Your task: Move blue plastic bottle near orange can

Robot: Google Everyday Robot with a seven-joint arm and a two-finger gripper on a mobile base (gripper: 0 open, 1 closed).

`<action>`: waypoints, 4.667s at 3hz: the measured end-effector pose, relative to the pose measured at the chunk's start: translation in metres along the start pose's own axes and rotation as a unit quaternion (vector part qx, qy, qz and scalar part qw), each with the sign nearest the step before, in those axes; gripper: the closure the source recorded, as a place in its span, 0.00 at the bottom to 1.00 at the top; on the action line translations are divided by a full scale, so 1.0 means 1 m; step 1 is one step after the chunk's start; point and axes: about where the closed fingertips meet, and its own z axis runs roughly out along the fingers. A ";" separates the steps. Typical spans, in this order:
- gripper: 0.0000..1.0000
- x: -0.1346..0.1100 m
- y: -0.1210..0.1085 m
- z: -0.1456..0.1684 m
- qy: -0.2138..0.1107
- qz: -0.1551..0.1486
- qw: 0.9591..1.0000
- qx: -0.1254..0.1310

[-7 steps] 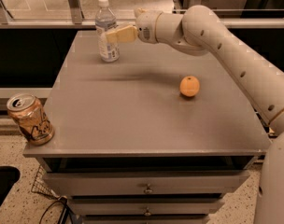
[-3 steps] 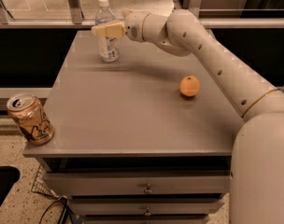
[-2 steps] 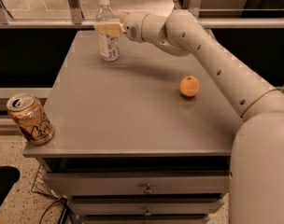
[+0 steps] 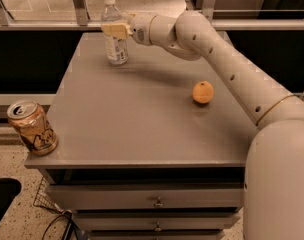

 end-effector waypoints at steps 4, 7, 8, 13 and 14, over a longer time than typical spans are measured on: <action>1.00 -0.050 0.019 -0.035 -0.051 -0.021 0.998 -0.028; 1.00 -0.090 0.137 -0.118 -0.029 -0.026 0.999 -0.024; 1.00 -0.075 0.177 -0.129 -0.026 -0.009 1.000 -0.012; 1.00 0.005 0.290 -0.151 -0.010 -0.005 1.000 -0.024; 1.00 0.011 0.295 -0.148 -0.013 -0.012 0.999 -0.043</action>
Offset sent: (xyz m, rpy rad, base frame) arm -0.0004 0.0023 -0.0002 0.0003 0.0005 0.0031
